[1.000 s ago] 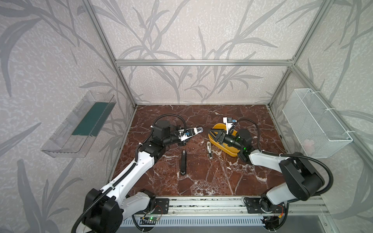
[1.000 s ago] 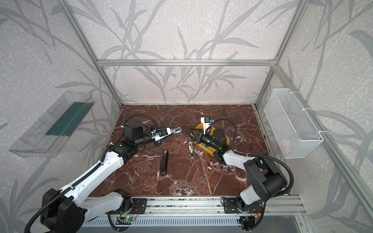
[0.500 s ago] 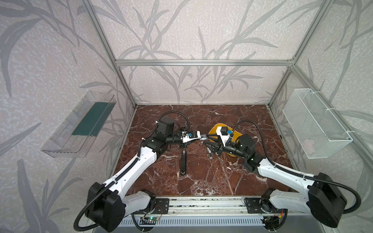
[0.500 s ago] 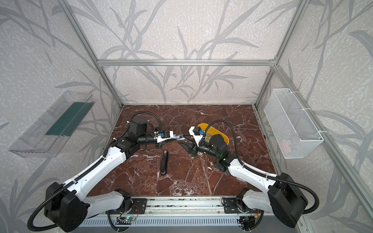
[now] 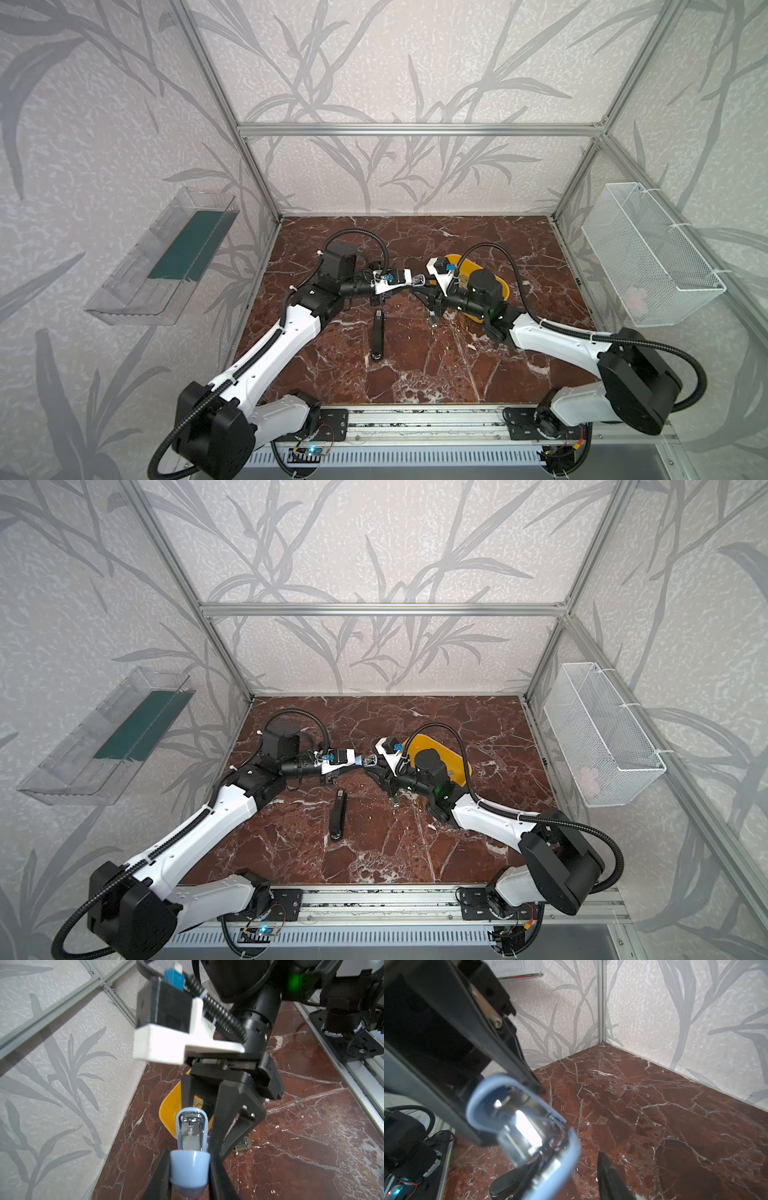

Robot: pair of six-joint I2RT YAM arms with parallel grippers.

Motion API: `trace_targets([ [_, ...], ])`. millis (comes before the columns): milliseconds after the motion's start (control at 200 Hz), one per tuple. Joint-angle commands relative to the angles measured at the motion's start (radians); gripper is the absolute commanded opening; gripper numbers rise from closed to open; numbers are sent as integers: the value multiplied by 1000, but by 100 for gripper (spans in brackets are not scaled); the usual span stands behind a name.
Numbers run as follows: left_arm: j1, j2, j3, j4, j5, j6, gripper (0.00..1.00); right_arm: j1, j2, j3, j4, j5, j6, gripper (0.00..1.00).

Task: Load the staples into the stapler
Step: 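Move the right gripper back to the light blue stapler held by the left, then close the right gripper on the light blue stapler held by the left gripper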

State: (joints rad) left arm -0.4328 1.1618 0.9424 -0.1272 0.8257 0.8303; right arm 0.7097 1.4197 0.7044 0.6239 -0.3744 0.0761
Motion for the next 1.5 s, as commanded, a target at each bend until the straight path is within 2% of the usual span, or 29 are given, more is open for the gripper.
trace_targets([
  [0,-2,-41,-4,55,30,-25,0,-4,19,9,30,3,-10,36],
  [120,1,-43,-8,51,-12,-16,0,-4,14,8,26,4,-9,36],
  [165,3,-36,-5,39,-31,-2,0,-3,-1,-1,29,-3,-7,40],
  [270,3,-14,5,-1,-70,29,0,-3,-81,-50,65,-10,3,45],
  [350,3,1,13,-21,-83,43,0,-3,-167,-93,78,9,15,45],
  [420,2,11,16,-28,-91,49,0,-3,-241,-121,69,43,25,34],
  [510,-1,24,20,-35,-97,50,0,-3,-307,-130,29,73,41,15],
  [580,-3,36,23,-41,-95,50,0,-3,-323,-120,13,66,57,12],
  [715,-19,51,28,-43,-90,46,0,11,-263,-58,14,1,98,12],
  [1005,-35,51,30,-31,-87,23,0,25,-85,36,-28,108,111,9],
  [1290,-34,8,30,32,-77,-66,0,25,-8,17,8,160,128,9],
  [1495,-32,-20,15,84,-57,-110,0,25,31,17,34,137,144,9],
])
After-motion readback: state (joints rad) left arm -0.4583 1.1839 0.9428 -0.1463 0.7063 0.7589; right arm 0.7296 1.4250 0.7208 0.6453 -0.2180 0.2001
